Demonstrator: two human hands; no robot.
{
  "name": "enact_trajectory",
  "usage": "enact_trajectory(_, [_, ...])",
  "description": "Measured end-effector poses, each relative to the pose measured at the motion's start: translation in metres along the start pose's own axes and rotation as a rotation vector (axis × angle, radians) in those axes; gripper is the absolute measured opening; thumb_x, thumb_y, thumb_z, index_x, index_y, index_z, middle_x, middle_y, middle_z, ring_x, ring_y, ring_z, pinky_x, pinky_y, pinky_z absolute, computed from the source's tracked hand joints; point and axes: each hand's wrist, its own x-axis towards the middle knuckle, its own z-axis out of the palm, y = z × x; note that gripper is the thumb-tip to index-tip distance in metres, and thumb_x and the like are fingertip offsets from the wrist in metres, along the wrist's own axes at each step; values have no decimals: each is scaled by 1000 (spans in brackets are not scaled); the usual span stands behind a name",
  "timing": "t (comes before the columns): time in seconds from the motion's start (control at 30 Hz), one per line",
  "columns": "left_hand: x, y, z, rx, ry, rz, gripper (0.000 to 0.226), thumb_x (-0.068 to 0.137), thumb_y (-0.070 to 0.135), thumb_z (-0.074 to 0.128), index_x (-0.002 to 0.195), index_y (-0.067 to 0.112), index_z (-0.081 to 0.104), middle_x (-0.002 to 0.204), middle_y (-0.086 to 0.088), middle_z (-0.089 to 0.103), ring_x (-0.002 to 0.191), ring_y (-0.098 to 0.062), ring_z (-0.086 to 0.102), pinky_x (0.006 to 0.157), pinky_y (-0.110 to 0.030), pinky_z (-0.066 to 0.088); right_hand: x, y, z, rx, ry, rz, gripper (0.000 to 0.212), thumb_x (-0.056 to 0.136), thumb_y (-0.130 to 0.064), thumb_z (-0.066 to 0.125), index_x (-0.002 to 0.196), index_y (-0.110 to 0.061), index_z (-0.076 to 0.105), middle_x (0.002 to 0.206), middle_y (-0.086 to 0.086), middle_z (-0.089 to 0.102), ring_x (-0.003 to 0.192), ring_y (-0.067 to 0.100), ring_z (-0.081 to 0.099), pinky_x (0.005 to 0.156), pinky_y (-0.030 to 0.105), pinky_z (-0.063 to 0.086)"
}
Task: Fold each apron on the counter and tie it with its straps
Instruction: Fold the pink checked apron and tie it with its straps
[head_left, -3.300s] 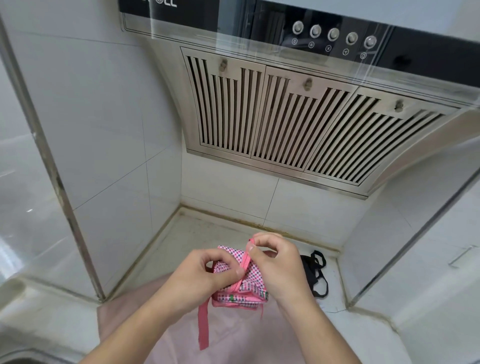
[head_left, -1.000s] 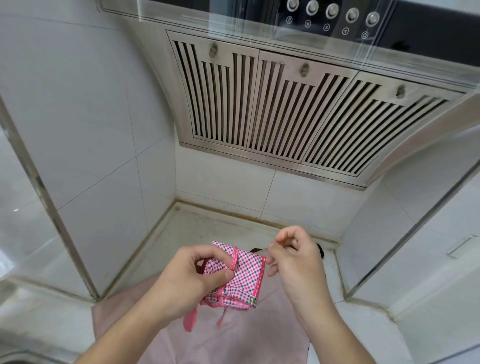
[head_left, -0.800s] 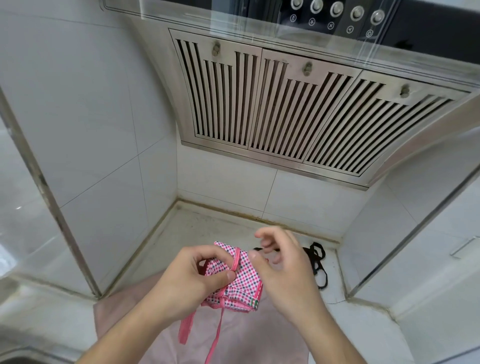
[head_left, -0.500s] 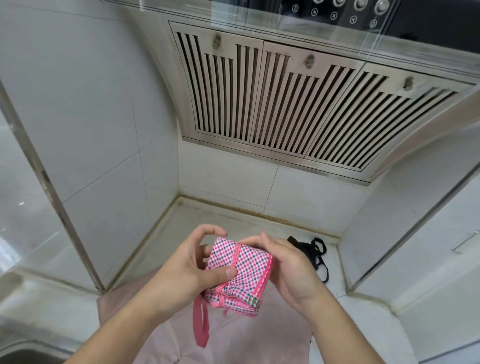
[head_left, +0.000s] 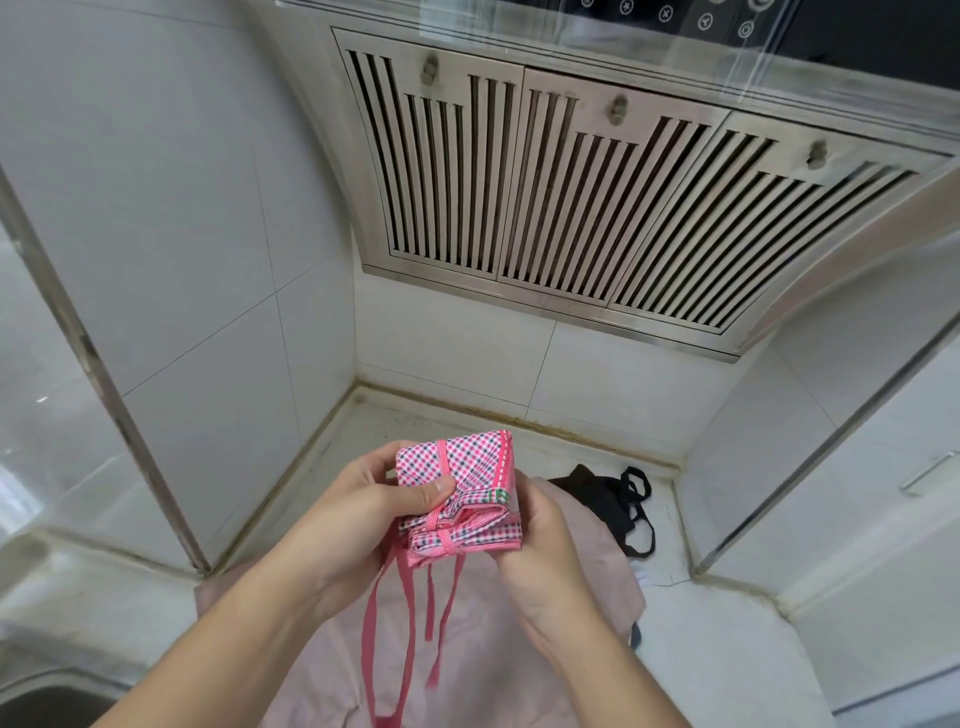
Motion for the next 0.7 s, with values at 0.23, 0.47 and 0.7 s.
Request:
enact_trajectory(0.23, [-3,6,5,28,37,34,33,87,-6,73,120,-2,66,111,-29,74,93,-43,75,73,-42,63,-11,8,-3,180,-127,-41,31,75,-1,75,104,-10,78,104,13,79,99,23,75,85,32,59])
enact_trajectory(0.47, [-1,8,8,13,231,164,29,86,-9,75,113,-1,69,101,-23,77,82,-35,76,65,-40,65,-16,20,2,-204,11,-35,25,101,-12,60,80,-20,72,57,-7,50,56,12,42,56,26,34])
enact_trajectory(0.7, [0,4,1,283,374,282,23,87,-3,79,105,8,69,89,-11,79,78,-31,78,63,-40,62,-29,0,-4,-501,-119,-298,19,99,-31,61,84,-23,68,58,-7,46,56,7,41,57,30,33])
